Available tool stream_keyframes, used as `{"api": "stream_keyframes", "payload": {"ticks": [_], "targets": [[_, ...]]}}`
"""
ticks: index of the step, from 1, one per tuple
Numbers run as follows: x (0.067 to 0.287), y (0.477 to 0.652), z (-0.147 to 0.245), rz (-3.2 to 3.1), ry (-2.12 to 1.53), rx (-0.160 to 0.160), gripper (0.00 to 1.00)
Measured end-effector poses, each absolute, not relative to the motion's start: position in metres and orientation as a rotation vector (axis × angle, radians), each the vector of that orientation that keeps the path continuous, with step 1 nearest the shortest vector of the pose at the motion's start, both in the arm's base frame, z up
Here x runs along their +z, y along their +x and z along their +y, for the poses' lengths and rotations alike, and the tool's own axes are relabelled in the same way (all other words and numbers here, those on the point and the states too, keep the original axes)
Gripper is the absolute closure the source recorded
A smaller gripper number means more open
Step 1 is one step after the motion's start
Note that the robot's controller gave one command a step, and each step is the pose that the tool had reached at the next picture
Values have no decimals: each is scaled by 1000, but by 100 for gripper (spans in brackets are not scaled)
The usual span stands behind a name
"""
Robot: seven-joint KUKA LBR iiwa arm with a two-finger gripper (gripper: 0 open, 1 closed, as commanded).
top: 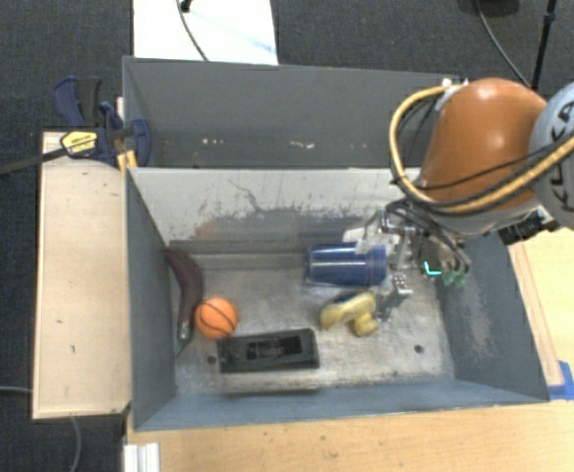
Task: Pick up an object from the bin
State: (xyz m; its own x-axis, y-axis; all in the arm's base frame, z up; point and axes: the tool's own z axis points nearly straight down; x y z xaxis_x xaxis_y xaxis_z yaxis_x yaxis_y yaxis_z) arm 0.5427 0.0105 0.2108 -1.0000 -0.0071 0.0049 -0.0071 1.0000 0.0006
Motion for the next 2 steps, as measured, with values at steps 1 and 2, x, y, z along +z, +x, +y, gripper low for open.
{"api": "stream_keyframes", "payload": {"ticks": [1,2], "targets": [[215,544,10,-3145,11,-1,0],[178,550,10,-3150,98,0,0]]}}
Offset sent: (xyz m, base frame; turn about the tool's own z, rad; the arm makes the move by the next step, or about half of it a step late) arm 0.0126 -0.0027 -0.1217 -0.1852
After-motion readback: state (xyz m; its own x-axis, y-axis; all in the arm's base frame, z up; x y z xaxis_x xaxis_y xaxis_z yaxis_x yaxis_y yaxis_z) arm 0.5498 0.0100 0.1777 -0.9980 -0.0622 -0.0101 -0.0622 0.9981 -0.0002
